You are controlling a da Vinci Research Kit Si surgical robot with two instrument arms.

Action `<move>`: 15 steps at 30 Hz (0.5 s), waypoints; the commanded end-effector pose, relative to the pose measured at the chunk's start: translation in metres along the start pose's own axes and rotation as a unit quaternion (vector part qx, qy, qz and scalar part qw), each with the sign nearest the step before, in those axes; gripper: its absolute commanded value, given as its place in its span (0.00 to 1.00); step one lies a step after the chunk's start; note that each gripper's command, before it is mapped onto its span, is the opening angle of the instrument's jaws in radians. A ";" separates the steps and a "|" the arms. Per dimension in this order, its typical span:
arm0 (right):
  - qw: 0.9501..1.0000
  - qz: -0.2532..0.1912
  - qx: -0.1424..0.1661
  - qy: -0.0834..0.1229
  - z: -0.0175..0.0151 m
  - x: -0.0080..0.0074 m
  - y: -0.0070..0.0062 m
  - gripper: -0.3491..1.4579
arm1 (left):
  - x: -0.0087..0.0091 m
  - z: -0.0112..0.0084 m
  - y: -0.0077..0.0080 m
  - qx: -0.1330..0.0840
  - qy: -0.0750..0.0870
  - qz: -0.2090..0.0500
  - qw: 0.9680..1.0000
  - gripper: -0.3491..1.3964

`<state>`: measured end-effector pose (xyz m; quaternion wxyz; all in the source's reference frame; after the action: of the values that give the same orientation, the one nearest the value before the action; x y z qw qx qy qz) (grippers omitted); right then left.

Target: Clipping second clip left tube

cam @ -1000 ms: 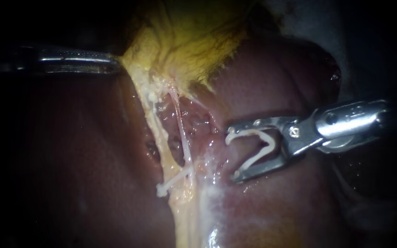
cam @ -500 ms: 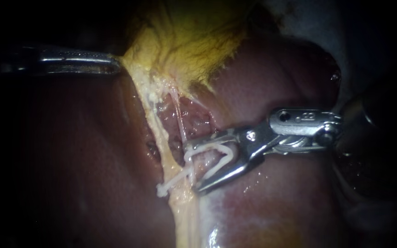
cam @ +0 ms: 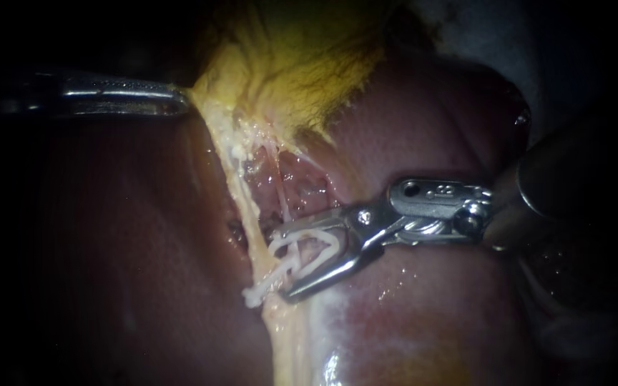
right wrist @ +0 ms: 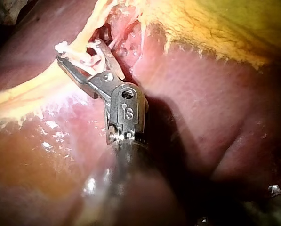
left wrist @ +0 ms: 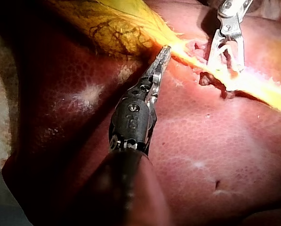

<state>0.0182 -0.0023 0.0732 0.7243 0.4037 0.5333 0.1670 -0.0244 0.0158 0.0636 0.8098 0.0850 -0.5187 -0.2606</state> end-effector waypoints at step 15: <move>0.999 0.012 0.019 0.031 0.0033 0.0007 0.0011 0.51 | -0.0001 0.0003 0.0000 -0.001 0.000 0.000 1.000 0.00</move>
<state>0.0218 -0.0026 0.0740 0.6948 0.4214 0.5558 0.1751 -0.0247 0.0158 0.0637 0.8097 0.0844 -0.5185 -0.2615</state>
